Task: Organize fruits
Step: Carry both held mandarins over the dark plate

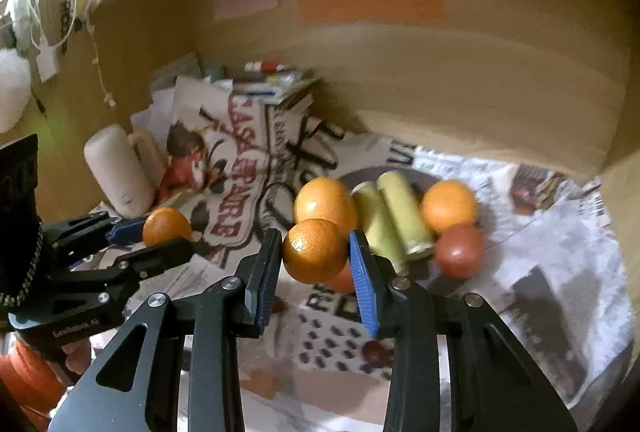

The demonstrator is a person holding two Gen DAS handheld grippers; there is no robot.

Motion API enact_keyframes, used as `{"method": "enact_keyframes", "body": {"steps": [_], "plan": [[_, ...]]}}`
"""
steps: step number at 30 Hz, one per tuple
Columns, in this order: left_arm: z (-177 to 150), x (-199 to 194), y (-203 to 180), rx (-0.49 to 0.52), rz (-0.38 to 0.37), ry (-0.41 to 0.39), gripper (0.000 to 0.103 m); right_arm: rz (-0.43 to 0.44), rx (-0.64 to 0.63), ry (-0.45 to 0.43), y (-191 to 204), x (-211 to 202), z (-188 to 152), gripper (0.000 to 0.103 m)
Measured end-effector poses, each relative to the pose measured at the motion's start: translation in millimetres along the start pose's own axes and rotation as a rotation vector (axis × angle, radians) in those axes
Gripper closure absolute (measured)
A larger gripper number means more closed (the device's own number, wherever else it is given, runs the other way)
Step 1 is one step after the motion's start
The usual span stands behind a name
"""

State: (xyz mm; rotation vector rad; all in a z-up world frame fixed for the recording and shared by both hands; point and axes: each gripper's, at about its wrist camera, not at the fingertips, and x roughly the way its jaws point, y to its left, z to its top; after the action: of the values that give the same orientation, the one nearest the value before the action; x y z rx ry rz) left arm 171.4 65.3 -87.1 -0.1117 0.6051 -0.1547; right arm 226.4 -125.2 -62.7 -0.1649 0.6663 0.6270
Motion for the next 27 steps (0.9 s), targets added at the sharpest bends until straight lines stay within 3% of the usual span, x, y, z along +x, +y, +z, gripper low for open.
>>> {"method": "enact_keyframes", "body": {"steps": [12,27], "plan": [[41.5,9.3,-31.2,0.043,0.020,-0.077,0.066,-0.051,0.006,-0.097,-40.2,-29.0,19.1,0.071],[70.6,57.7,-48.9,0.084,0.035,-0.039,0.066,-0.041,0.003,-0.103,-72.3,-6.8,36.6,0.071]]}}
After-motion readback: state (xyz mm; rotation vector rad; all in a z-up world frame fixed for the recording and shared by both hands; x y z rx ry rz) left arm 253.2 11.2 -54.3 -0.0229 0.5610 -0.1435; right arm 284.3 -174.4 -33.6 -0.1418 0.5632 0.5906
